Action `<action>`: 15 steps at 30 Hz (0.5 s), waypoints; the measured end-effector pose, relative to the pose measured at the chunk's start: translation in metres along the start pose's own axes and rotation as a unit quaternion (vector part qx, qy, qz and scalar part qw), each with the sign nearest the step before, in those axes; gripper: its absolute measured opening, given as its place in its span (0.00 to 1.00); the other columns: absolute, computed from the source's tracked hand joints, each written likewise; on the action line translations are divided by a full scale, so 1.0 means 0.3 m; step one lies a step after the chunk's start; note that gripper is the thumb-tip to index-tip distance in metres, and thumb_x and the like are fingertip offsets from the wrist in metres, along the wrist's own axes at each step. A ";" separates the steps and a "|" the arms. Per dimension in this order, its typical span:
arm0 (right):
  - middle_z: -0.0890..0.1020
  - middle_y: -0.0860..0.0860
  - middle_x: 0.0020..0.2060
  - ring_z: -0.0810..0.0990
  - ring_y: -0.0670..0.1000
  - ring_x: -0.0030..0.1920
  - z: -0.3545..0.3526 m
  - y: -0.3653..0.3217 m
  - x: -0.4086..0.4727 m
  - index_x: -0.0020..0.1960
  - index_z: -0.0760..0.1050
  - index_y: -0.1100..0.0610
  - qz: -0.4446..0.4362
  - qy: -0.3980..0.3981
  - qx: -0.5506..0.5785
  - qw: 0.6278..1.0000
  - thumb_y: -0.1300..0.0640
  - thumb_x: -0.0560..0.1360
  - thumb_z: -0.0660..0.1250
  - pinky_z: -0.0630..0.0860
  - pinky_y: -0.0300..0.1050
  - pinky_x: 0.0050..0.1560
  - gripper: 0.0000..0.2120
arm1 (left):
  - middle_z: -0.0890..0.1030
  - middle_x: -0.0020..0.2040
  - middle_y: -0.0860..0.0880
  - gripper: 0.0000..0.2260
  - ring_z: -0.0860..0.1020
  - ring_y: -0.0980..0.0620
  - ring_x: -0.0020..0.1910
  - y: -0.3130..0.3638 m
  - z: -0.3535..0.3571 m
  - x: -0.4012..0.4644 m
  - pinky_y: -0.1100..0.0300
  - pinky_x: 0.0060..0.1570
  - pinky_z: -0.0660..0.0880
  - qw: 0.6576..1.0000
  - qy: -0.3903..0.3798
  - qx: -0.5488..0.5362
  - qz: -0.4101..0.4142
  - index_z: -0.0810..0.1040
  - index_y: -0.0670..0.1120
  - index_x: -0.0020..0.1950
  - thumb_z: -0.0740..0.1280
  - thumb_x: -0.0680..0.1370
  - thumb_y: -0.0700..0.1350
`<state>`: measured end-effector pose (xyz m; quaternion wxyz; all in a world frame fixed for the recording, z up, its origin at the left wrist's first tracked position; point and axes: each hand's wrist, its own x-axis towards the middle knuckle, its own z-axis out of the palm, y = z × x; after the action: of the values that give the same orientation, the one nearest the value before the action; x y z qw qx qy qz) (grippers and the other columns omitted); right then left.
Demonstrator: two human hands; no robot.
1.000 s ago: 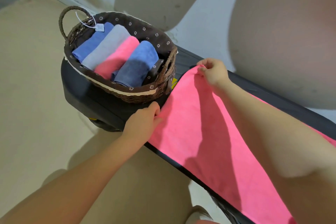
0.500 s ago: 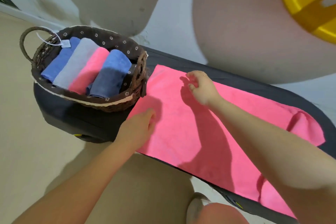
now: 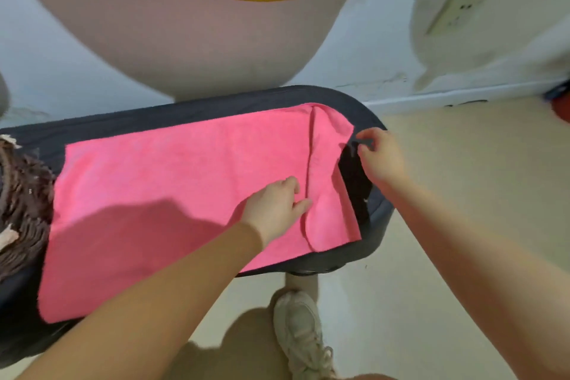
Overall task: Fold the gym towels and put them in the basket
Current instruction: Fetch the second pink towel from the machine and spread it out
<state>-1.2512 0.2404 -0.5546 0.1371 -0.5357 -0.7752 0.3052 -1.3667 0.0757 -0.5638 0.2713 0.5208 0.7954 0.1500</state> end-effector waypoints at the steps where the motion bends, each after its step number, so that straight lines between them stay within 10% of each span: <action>1: 0.77 0.59 0.59 0.74 0.57 0.62 -0.018 0.036 -0.001 0.60 0.75 0.62 0.011 -0.008 0.012 1.000 0.66 0.74 0.59 0.69 0.48 0.65 0.16 | 0.79 0.49 0.45 0.16 0.77 0.43 0.48 0.026 0.021 0.010 0.50 0.46 0.74 1.000 -0.008 0.001 -0.012 0.71 0.43 0.53 0.62 0.77 0.55; 10: 0.80 0.48 0.44 0.74 0.46 0.44 0.032 0.065 0.042 0.53 0.75 0.58 0.024 -0.083 0.089 0.992 0.67 0.75 0.59 0.68 0.31 0.41 0.11 | 0.78 0.55 0.44 0.14 0.78 0.41 0.52 0.088 0.106 0.075 0.49 0.48 0.75 0.997 -0.015 0.068 -0.034 0.67 0.42 0.60 0.61 0.77 0.47; 15: 0.82 0.54 0.51 0.77 0.56 0.56 0.110 0.004 0.102 0.48 0.78 0.57 0.008 -0.070 0.093 0.993 0.65 0.73 0.63 0.71 0.54 0.62 0.07 | 0.79 0.41 0.41 0.06 0.77 0.40 0.42 0.042 0.090 0.122 0.51 0.42 0.73 0.999 -0.019 -0.021 -0.043 0.71 0.43 0.49 0.59 0.78 0.46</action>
<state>-1.2800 0.2579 -0.5846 0.1292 -0.5039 -0.7473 0.4134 -1.3527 0.1129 -0.5891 0.3039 0.4835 0.8080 0.1450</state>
